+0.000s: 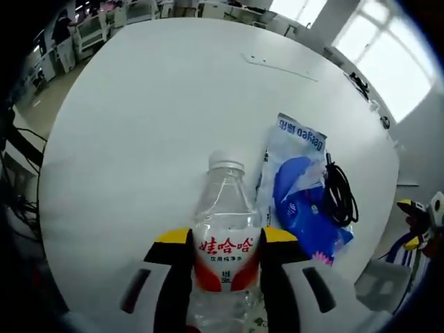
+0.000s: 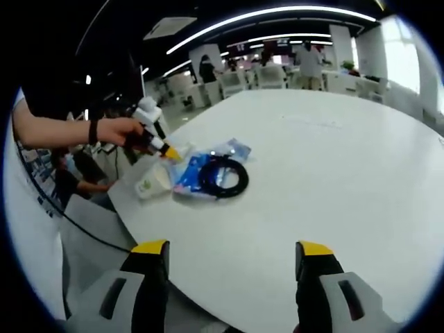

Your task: Arrange the tabletop items into an orderly group along one side of the table until the central work area is clear of visible clutter.

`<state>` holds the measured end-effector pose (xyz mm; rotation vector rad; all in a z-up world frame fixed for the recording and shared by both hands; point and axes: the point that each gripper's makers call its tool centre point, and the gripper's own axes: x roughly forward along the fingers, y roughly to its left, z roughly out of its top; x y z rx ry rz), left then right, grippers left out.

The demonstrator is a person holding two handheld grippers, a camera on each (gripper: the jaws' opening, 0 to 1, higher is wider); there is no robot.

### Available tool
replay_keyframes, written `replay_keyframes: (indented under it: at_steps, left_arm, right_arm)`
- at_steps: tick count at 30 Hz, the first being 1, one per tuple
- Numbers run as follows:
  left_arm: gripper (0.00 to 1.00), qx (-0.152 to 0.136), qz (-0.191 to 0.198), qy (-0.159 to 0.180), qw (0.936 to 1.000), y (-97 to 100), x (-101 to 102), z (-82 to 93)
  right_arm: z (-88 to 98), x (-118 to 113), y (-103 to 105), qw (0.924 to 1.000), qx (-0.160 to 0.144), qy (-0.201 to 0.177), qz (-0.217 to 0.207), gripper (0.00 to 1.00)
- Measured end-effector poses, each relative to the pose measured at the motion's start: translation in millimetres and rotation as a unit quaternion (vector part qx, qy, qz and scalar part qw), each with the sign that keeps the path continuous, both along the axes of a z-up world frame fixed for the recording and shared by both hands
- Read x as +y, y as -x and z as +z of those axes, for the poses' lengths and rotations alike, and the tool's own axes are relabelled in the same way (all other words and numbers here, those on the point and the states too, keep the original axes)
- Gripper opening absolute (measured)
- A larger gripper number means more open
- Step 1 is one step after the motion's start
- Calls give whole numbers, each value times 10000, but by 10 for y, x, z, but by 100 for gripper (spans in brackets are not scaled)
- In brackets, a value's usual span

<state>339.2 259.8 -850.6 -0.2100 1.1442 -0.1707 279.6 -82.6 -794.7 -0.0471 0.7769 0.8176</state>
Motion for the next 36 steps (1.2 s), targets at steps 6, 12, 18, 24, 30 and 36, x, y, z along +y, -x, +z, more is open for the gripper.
replay_keyframes:
  at_steps: [6,12,18,24,30,36]
  left_arm:
    - [35,-98,49,-33,9999,-2,51,36]
    - [36,-294,206,-22,9994,-11,137,140]
    - [35,-397,302,-70,9987,19,241,197]
    - [35,-483,391,-79,9980,51,309,250]
    - [35,-558,461,-91,9973,91,354,295]
    - [35,-624,528,-103,9966,151,379,358]
  right_arm:
    - [13,19,15,10000,-9,-13,4,75]
    - [6,29,14,10000,-20,-33,3,75]
    - [3,63,4,10000,-39,-51,59,75]
    - [53,86,-10,9999,-81,-66,94,75]
    - [79,122,-2,9998,-115,-82,148,75]
    - [73,142,-13,9997,-130,-101,193,75]
